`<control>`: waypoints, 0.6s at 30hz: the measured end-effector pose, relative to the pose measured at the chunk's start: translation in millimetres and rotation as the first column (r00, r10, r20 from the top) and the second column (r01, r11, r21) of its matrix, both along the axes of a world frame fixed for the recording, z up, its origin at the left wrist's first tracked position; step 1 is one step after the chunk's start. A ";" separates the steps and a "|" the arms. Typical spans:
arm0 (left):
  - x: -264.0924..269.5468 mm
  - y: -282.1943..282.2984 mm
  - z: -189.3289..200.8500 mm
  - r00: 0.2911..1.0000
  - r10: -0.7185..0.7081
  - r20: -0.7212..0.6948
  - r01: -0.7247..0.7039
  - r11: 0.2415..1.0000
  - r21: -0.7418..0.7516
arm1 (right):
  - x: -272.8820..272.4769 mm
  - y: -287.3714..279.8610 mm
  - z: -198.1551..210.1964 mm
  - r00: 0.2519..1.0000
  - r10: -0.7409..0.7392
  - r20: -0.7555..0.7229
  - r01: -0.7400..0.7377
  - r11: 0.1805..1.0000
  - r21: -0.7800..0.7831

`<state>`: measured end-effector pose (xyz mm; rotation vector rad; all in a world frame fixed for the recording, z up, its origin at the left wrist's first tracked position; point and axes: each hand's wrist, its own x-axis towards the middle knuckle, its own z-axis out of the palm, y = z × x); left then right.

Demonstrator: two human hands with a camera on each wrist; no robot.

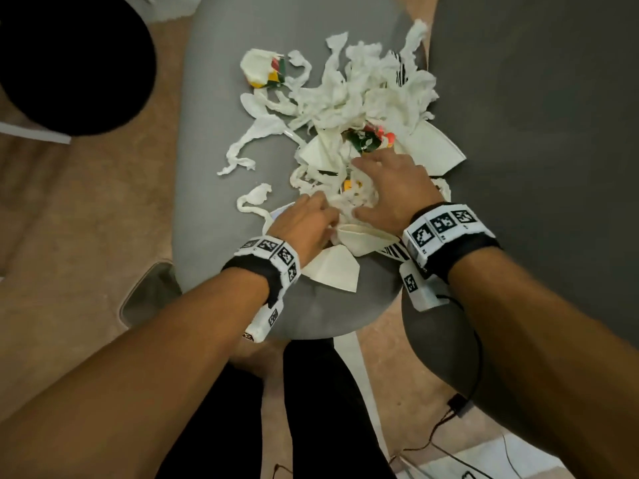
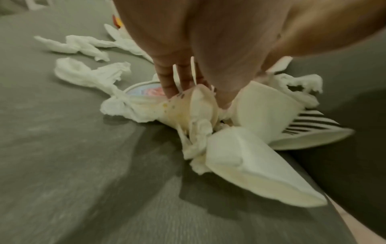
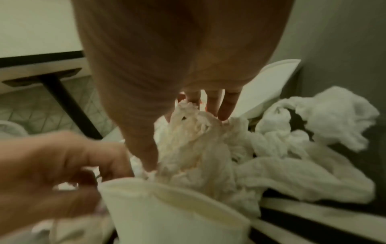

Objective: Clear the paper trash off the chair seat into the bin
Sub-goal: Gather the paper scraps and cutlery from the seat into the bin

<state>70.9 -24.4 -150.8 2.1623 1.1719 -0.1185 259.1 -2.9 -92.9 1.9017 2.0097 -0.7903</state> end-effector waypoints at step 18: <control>37.7 43.0 3.3 0.964 0.264 -0.033 -0.264 0.964 -0.018 | 14.6 21.2 1.8 0.868 -0.375 -0.326 0.427 0.898 0.105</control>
